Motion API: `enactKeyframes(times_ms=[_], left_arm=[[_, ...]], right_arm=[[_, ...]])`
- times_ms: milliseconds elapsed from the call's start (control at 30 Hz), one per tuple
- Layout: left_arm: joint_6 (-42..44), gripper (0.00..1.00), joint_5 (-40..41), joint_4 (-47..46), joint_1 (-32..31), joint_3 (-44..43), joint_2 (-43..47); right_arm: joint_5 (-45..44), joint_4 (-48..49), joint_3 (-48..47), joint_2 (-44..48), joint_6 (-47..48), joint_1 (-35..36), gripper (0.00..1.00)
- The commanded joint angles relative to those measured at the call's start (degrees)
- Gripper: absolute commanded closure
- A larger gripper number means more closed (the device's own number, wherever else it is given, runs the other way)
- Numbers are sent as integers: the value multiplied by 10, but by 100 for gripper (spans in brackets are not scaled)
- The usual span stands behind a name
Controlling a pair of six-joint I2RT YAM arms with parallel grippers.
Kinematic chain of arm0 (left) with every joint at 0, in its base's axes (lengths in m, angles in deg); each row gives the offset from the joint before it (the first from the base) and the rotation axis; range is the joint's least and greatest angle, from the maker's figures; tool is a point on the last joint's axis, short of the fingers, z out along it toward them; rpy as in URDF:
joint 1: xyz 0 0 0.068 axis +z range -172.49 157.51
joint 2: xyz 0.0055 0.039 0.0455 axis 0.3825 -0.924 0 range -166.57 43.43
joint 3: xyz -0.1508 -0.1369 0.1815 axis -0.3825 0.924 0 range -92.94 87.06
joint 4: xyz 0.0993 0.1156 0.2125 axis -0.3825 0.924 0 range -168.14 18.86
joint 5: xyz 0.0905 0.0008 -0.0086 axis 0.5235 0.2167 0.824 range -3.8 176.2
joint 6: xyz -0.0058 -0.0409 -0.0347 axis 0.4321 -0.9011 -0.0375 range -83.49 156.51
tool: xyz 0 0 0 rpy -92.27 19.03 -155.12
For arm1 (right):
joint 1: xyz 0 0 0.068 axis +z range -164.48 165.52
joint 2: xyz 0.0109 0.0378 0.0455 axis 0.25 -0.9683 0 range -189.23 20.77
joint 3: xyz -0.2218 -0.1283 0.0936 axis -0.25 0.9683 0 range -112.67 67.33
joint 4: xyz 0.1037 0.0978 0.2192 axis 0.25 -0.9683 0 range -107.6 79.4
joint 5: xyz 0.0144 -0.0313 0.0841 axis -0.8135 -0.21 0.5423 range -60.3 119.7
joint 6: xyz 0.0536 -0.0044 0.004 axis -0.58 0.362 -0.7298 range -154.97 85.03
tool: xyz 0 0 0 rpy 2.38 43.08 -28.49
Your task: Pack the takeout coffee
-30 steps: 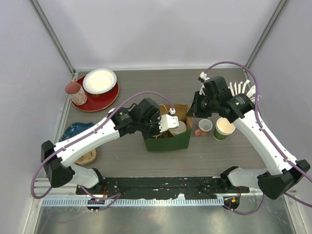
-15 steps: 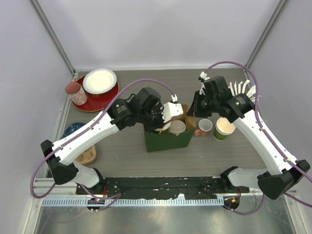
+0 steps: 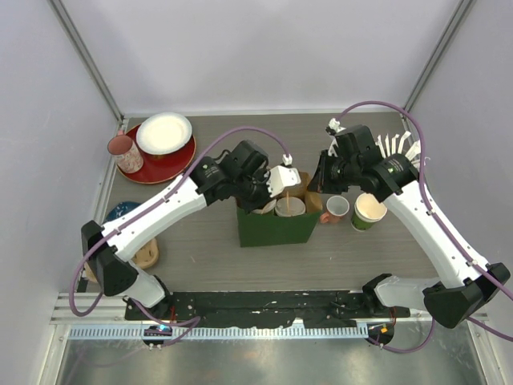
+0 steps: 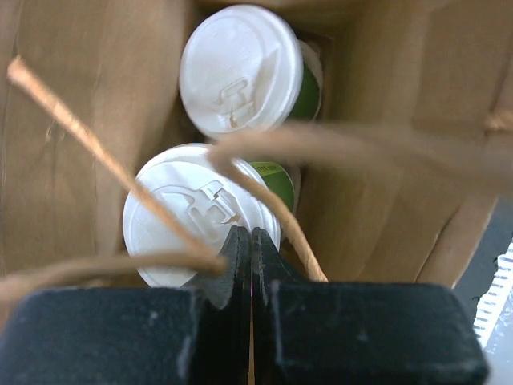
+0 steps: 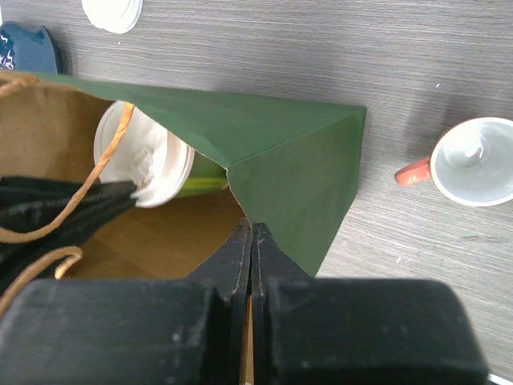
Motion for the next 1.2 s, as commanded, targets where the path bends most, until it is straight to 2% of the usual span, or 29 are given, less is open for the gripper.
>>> enactKeyframes(times_ms=[0, 267, 533, 800, 1000, 1167], left_arm=[[13, 100, -33, -9, 39, -15, 1], [6, 100, -62, -19, 50, 11, 16], [-2, 100, -28, -25, 55, 25, -19], [17, 100, -35, -36, 55, 48, -10], [10, 100, -128, 10, 57, -12, -8], [13, 100, -133, 23, 59, -43, -13]], right_arm=[[9, 2, -3, 27, 13, 3, 99], [14, 2, 17, 38, 14, 3, 99], [21, 4, 12, 30, 22, 3, 99], [29, 6, 6, 23, 32, 3, 99], [30, 3, 5, 22, 36, 3, 99], [30, -4, 3, 23, 43, 3, 99]])
